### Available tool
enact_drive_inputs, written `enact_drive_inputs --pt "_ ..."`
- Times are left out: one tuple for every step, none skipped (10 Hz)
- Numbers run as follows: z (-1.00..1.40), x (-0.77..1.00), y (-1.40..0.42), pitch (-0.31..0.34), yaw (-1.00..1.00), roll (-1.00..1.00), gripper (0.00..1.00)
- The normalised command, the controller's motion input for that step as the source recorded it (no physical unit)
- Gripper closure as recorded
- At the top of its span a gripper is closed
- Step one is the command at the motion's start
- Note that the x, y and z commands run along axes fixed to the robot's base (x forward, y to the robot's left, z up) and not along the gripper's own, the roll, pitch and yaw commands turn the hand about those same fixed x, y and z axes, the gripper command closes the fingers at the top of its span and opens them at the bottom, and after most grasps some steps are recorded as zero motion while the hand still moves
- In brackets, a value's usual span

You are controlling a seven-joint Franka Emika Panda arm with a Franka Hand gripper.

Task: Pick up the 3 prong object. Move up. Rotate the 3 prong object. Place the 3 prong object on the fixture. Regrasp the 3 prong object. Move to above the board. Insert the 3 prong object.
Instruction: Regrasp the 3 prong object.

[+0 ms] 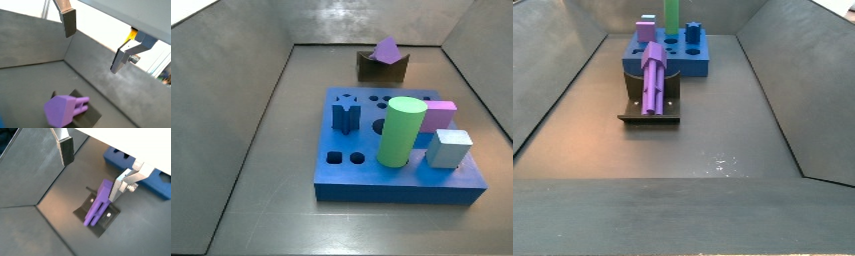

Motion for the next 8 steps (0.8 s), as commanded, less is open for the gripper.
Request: enact_drive_inputs --pt "-0.02 0.18 -0.05 0.237 0.14 1.00 0.00" --pt "-0.02 0.21 -0.06 0.265 0.18 1.00 0.00" --pt "-0.02 0.25 -0.06 0.255 0.23 0.85 0.00" --pt "-0.02 0.27 -0.06 0.234 0.25 0.73 0.00" --pt "-0.02 0.34 -0.07 0.171 0.27 0.46 0.00" --pt "-0.02 0.36 -0.07 0.147 0.28 0.36 0.00" --pt "-0.01 0.40 -0.05 0.094 0.27 0.23 0.00" --pt "-0.01 0.40 -0.06 0.045 0.26 0.19 0.00"
